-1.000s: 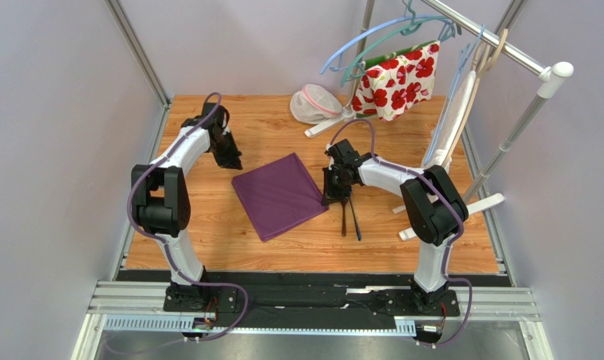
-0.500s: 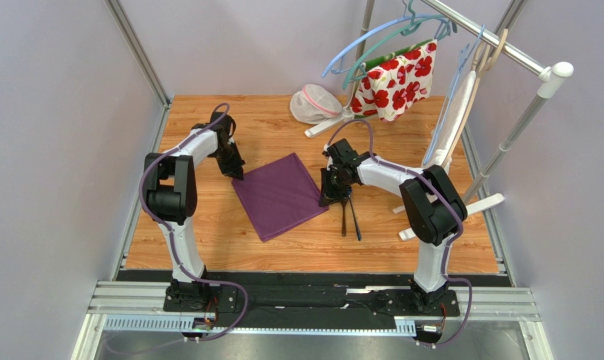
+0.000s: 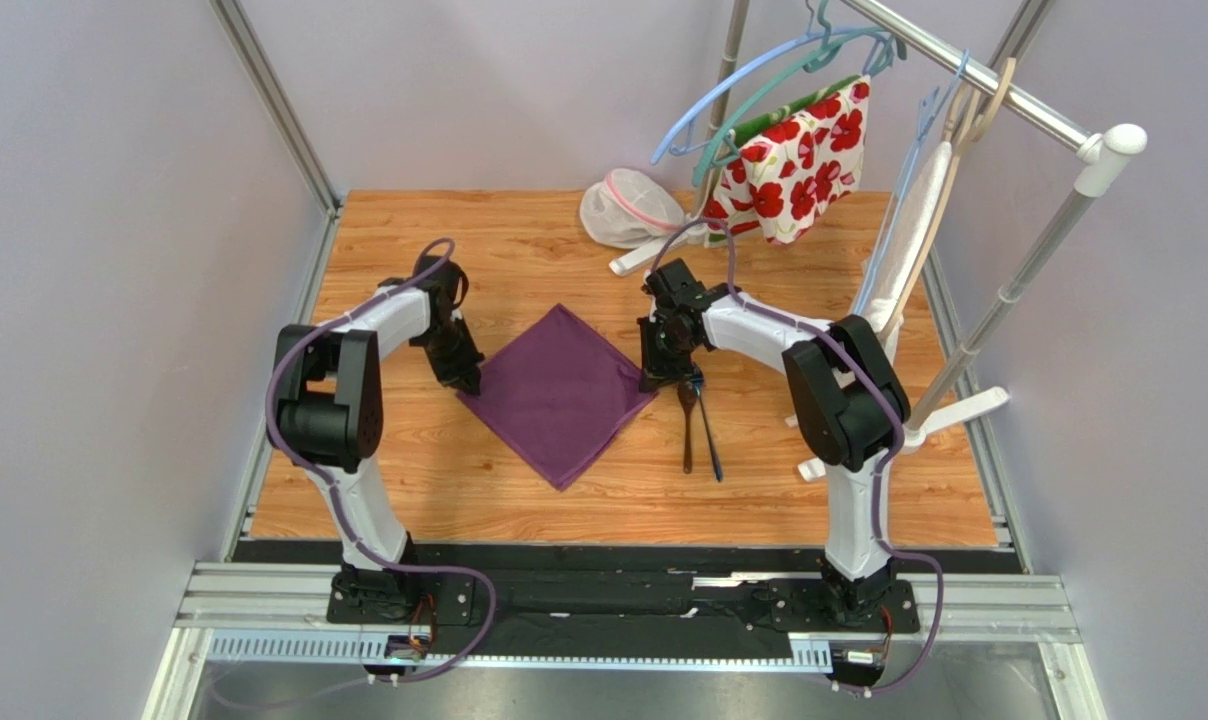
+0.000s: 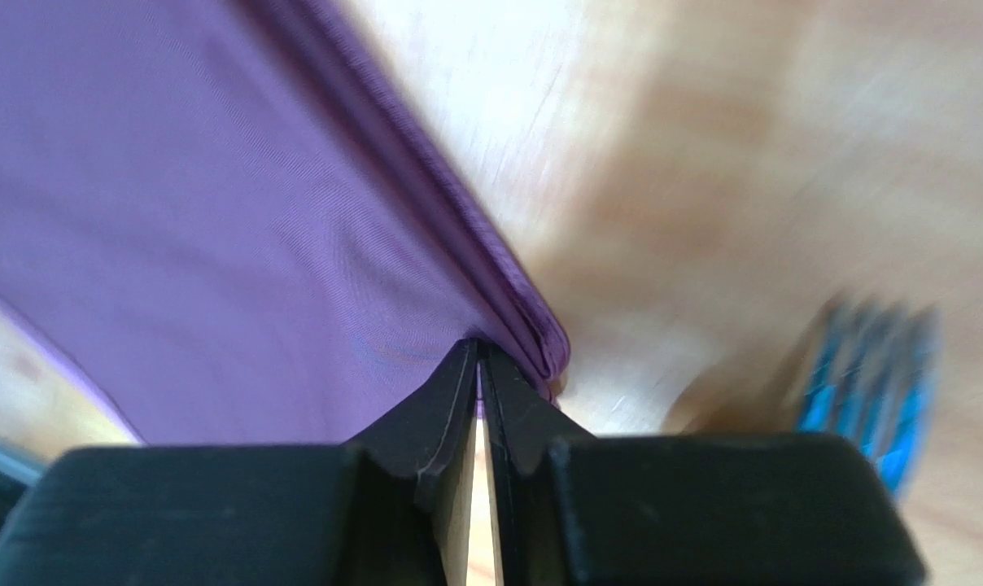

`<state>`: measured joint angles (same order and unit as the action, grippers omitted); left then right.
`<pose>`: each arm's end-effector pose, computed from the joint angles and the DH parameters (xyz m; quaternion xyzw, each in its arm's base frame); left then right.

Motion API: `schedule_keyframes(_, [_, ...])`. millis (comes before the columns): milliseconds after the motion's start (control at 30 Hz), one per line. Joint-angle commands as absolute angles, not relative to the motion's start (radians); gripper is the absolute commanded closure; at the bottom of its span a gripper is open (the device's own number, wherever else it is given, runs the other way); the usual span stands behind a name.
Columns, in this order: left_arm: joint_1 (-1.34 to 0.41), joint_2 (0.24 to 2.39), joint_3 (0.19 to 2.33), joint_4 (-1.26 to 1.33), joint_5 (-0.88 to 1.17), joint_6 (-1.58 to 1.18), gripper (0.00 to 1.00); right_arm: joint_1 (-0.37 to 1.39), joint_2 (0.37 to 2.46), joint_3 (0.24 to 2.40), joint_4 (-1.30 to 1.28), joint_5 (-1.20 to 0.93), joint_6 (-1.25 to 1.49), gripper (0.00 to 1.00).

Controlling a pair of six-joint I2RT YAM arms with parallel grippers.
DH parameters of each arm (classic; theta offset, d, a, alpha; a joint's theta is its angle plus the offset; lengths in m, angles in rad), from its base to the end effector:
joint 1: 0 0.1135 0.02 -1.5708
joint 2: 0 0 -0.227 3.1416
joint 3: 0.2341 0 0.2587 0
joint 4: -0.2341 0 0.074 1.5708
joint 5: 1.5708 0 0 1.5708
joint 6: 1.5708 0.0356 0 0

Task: Fold the napkin into a case and place the utensils inside
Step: Rotate the lower triangle-folded napkin at the center of the board.

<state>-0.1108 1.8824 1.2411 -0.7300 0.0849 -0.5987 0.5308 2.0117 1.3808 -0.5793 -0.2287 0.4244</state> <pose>0.3464 -0.0416 0.1198 -0.2360 0.9657 -0.0742 0.0786 0.3355 0.2063 0.1171 -0.0724 0.9749 0.1816 0.1066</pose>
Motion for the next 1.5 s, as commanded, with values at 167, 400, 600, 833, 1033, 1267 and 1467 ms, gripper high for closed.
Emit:
schedule_keyframes(167, [-0.170, 1.596, 0.933, -0.629, 0.205, -0.690, 0.89, 0.512, 2.047, 1.471, -0.643, -0.014, 0.331, 0.87])
schedule_keyframes(400, [-0.169, 1.416, 0.985, -0.735, 0.161, -0.628, 0.67, 0.580, 1.883, 1.436, -0.704, 0.086, 0.327, 0.71])
schedule_keyframes(600, [-0.092, 1.402, 0.936, -0.744, 0.286, -0.603, 0.57, 0.707, 1.810, 1.414, -0.707, 0.046, 0.313, 0.30])
schedule_keyframes(833, [-0.052, 1.465, 0.927, -0.706, 0.379, -0.580, 0.57, 0.798, 1.870, 1.436, -0.672, -0.069, 0.308, 0.26])
schedule_keyframes(1033, [-0.052, 1.531, 0.908, -0.683, 0.380, -0.589, 0.56, 0.864, 1.908, 1.453, -0.683, -0.049, 0.258, 0.22])
schedule_keyframes(1267, [-0.069, 1.566, 0.904, -0.684, 0.324, -0.614, 0.56, 0.936, 1.899, 1.453, -0.677, -0.002, 0.201, 0.12])
schedule_keyframes(1467, [-0.083, 1.583, 0.905, -0.703, 0.281, -0.643, 0.55, 0.983, 1.920, 1.503, -0.684, 0.058, 0.161, 0.07])
